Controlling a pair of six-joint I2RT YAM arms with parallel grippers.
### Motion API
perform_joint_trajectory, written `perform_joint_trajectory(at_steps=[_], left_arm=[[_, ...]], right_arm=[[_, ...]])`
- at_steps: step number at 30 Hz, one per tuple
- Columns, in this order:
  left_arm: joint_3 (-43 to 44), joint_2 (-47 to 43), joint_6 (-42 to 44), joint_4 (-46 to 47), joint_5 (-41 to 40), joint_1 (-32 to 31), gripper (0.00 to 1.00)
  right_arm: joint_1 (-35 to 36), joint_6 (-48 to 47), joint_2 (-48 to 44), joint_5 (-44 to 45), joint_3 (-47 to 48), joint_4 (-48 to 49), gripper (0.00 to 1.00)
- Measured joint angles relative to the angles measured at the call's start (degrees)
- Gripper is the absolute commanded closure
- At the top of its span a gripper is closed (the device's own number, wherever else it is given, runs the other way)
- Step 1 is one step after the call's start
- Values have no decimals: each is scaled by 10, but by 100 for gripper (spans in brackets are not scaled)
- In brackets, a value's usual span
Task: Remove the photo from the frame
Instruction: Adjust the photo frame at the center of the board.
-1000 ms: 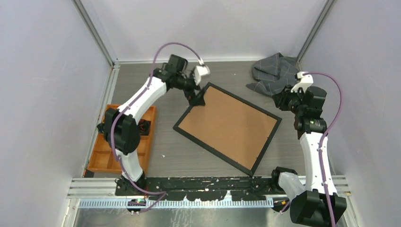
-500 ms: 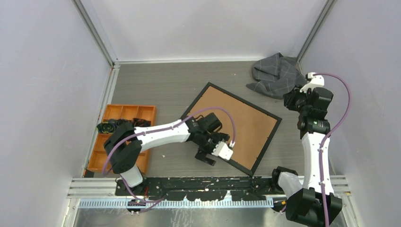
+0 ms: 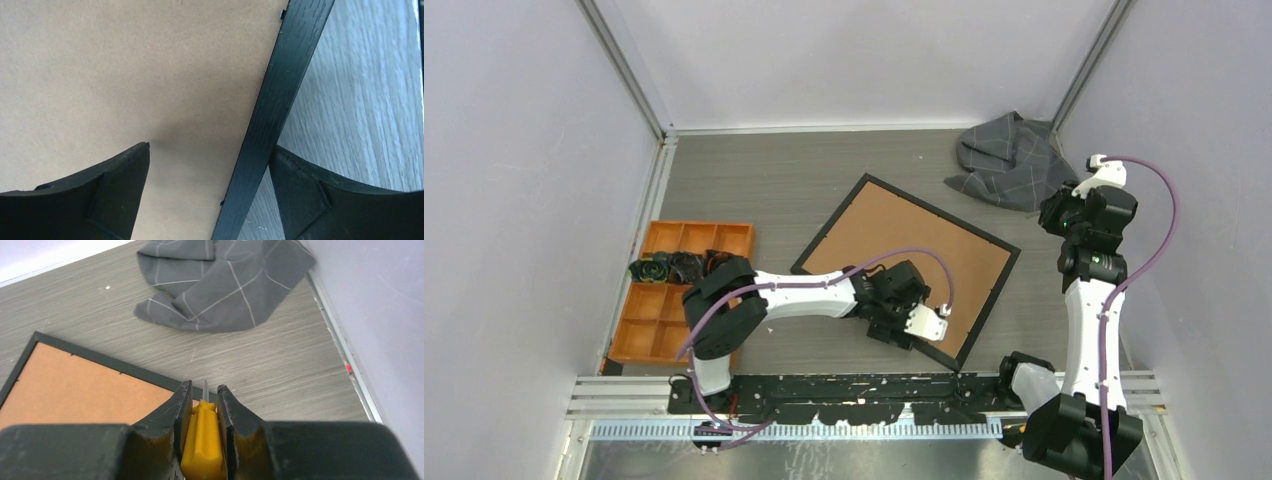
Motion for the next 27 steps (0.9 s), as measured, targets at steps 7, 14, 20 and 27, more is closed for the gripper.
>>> perform_joint_trajectory(at_steps=[7,14,20,27], left_arm=[[43,35,-85,0,-38,-1,17],[139,97,-160,-32,-54,1,18],[216,109,-194,-75,11,25,13],[86,-65,-136,-60,47,92,1]], right_arm=[[-5,-2,37,58,13,-18,99],[-5,-8,75,94,30,-39,99],[-7,-17,111,18,31,-49,99],[7,-18,133,-180,31,-53,99]])
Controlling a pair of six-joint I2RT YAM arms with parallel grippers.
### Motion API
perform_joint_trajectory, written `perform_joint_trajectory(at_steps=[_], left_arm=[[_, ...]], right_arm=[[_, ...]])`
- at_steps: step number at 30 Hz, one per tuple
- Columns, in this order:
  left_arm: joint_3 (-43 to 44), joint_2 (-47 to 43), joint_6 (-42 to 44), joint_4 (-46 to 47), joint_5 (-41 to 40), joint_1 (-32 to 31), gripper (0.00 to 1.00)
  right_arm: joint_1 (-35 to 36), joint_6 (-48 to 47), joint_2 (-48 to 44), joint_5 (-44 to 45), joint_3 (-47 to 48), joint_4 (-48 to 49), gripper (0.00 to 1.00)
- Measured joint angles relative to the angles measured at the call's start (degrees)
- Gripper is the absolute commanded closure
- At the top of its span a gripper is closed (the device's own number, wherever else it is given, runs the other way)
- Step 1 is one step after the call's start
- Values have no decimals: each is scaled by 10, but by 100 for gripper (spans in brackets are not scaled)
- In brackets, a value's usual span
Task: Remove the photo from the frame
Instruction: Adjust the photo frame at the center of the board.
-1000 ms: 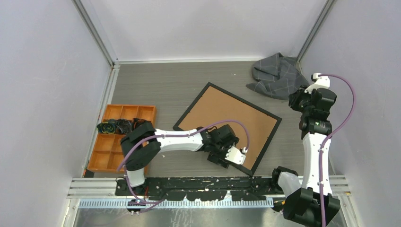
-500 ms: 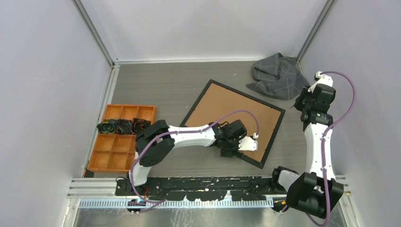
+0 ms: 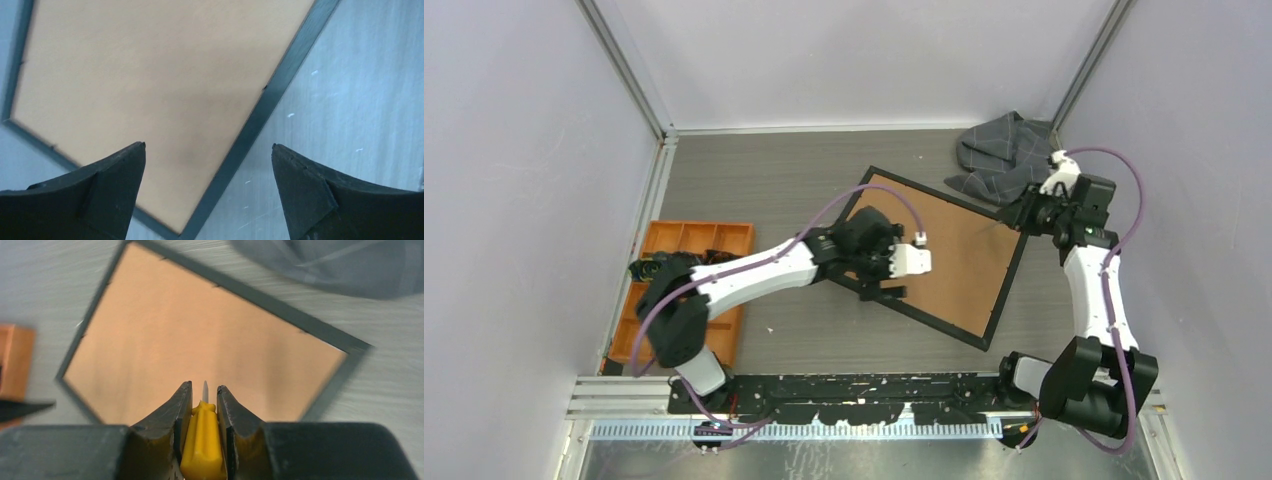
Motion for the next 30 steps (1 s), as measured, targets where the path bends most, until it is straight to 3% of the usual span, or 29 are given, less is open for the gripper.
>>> perform_joint_trajectory(at_steps=[4,7,13,20,30], left_arm=[[-120,-91,47,66,-40,33,0],[-204,-79,75,116,-75,37,0],[-196,-57,50,143,-56,126,0],[-89,-34,-26,137,-27,220,0],[221,207,-191,116,14,286,0]], right_arm=[[68,-29,9,-90,-2,3,99],[165,-65,29,-156,-12,5,99],[175,-78,49,-175,-17,7,99],[175,-75,19,-163,-39,30,99],[124,-64,-18,-123,-41,49,99]])
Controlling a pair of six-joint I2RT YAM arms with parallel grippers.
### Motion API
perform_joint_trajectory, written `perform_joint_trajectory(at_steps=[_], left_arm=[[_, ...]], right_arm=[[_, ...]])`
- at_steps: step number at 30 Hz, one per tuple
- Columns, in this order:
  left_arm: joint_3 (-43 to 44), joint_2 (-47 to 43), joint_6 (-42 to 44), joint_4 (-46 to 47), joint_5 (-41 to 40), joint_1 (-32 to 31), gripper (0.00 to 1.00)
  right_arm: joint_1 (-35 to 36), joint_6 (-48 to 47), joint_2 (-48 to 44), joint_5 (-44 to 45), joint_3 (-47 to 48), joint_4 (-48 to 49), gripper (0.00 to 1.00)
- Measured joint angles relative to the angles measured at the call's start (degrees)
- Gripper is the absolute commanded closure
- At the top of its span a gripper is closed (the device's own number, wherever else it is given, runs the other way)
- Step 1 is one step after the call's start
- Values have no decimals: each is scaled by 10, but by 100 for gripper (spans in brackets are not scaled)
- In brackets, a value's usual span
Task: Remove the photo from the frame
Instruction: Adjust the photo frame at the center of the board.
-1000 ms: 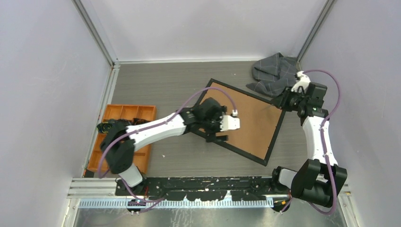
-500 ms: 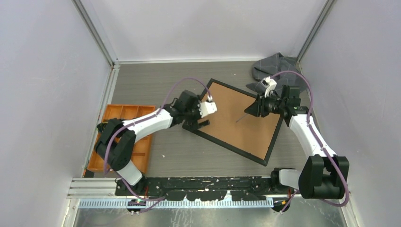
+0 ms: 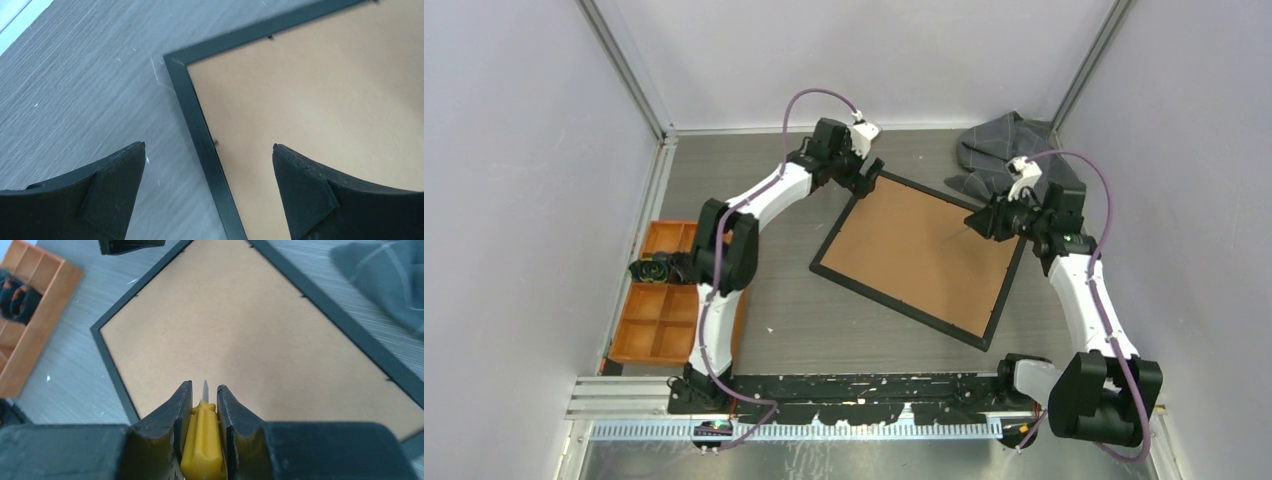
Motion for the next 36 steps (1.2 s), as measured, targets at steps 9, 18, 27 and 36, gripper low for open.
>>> perform_joint_trajectory(at_steps=[9,18,27,36], left_arm=[[235,201,-101,-30,-4,14,0],[380,320,-143,31,-12,14,0],[421,381,-66,76,-90,6,0],[289,309,125,161,-127,-22,2]], right_arm=[[-67,5,-47,16,-5,5,99],[-105,5,-49,15,-6,6,99],[-117,8,-51,13,-6,6,99],[-117,16,-57,8,-6,7,99]])
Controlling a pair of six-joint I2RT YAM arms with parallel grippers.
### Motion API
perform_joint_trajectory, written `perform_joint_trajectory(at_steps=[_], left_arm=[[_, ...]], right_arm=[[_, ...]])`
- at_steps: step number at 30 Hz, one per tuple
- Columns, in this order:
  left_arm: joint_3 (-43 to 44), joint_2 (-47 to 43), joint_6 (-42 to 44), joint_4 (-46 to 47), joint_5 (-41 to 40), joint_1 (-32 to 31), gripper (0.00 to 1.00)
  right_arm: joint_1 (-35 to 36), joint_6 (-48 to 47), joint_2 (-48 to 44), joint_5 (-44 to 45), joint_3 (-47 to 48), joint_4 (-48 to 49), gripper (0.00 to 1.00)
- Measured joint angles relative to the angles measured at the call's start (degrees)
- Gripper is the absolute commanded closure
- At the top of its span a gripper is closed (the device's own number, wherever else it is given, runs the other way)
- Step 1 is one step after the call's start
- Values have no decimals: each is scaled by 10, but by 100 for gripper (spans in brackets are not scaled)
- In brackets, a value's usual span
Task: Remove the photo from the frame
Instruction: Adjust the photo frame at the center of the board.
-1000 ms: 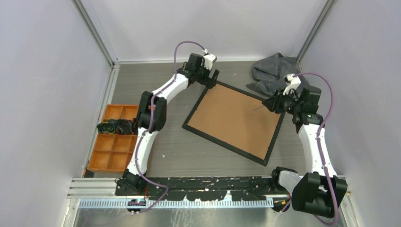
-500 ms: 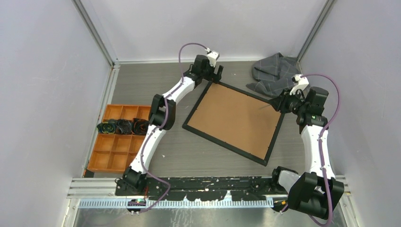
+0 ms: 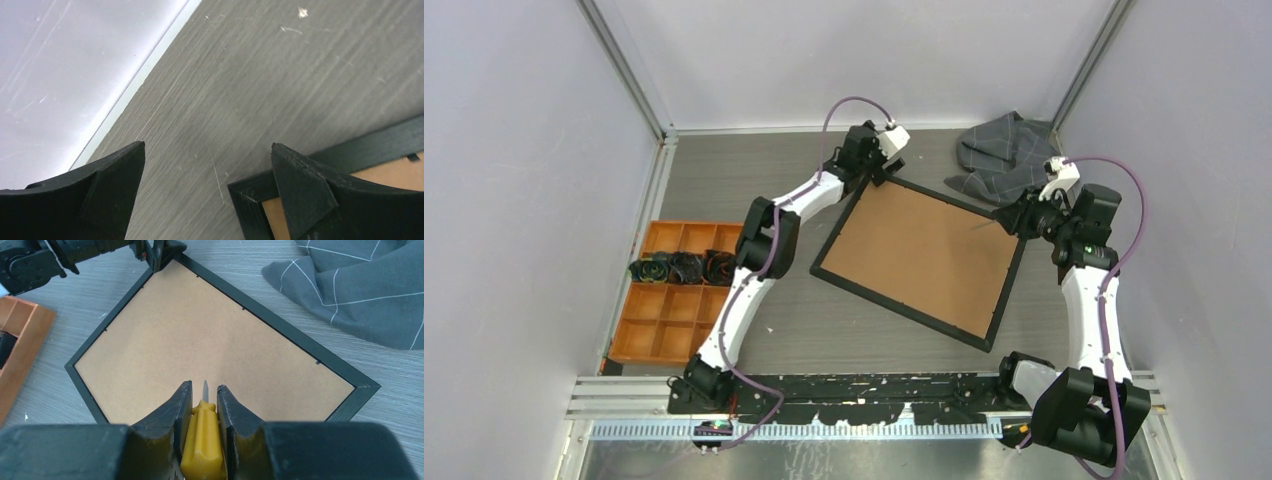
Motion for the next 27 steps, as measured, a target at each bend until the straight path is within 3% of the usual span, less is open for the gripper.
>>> perform_joint_trajectory(at_steps=[8,14,17,22,27], left_arm=[[-197,-133,104,7,33,-1,7],[-248,-173,120,-19,64,4,9],[-249,-181,101,-39,69,9,1],[-265,-215,35,-85,90,33,0],[-332,-333,-31,-130,191,66,0]], right_arm=[[-1,7,-4,-9,0,2,99],[-1,18,-19,-18,-3,6,99],[-1,29,-19,-29,-3,15,99],[0,68,-10,-54,-4,37,99],[4,143,16,-111,-5,95,99]])
